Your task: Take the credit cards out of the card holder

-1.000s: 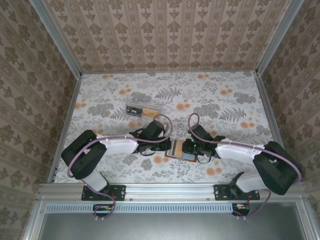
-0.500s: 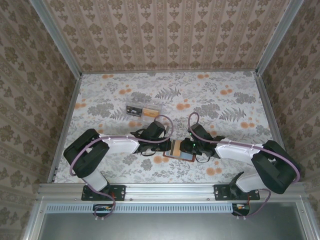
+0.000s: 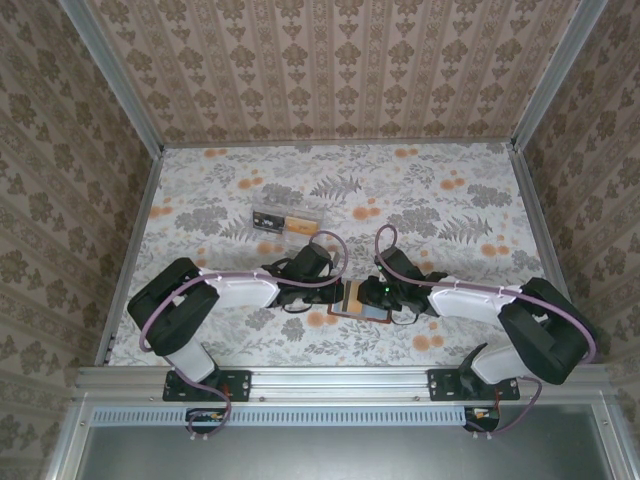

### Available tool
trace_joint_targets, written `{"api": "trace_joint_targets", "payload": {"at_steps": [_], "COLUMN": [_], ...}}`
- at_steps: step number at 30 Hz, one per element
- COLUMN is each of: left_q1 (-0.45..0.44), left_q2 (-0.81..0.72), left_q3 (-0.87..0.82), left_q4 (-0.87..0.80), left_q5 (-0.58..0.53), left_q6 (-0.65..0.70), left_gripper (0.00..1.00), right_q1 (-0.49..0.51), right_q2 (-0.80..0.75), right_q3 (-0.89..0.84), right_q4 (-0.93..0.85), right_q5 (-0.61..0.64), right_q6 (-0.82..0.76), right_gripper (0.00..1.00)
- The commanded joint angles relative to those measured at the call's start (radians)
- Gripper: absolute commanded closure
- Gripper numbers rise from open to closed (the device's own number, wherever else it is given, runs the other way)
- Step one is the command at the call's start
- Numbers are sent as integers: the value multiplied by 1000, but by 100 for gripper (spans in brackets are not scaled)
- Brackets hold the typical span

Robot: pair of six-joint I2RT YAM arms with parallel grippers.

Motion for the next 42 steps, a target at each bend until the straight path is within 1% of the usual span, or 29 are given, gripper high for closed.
{"api": "trace_joint_targets", "payload": {"at_steps": [1, 7, 13, 16, 19, 21, 24, 33, 35, 41, 42], "left_q1": [-8, -9, -10, -10, -10, -11, -9, 14, 20, 19, 18], "left_q2": [11, 13, 17, 17, 17, 15, 11, -15, -18, -42, -51], "left_q3": [-14, -14, -12, -13, -14, -16, -14, -38, -42, -47, -46], "left_q4": [-19, -17, -15, -14, -16, -17, -28, -54, -54, -41, -41], "left_q5": [-8, -9, -6, -6, -7, -11, -20, -43, -42, -25, -23], "left_q6": [-9, -9, -10, -10, -11, -11, -10, -11, -10, -10, -9], "left_gripper": [100, 100, 100, 100, 100, 100, 100, 100, 100, 100, 100], "right_q1": [-5, -5, -12, -18, -29, -35, -45, -82, -89, -94, -94], "right_q2": [21, 12, 23, 25, 25, 19, 8, -17, -53, -65, -67], "right_q3": [-9, -25, -47, -54, -65, -72, -82, -118, -122, -110, -107], "right_q4": [5, 11, 96, 112, 128, 131, 124, 110, 102, 91, 92], "right_q5": [-10, -1, -54, -67, -81, -84, -81, -83, -83, -98, -102], "right_q6": [23, 26, 39, 45, 52, 51, 52, 42, 37, 22, 20], "right_gripper": [77, 74, 81, 82, 87, 94, 100, 100, 100, 100, 98]}}
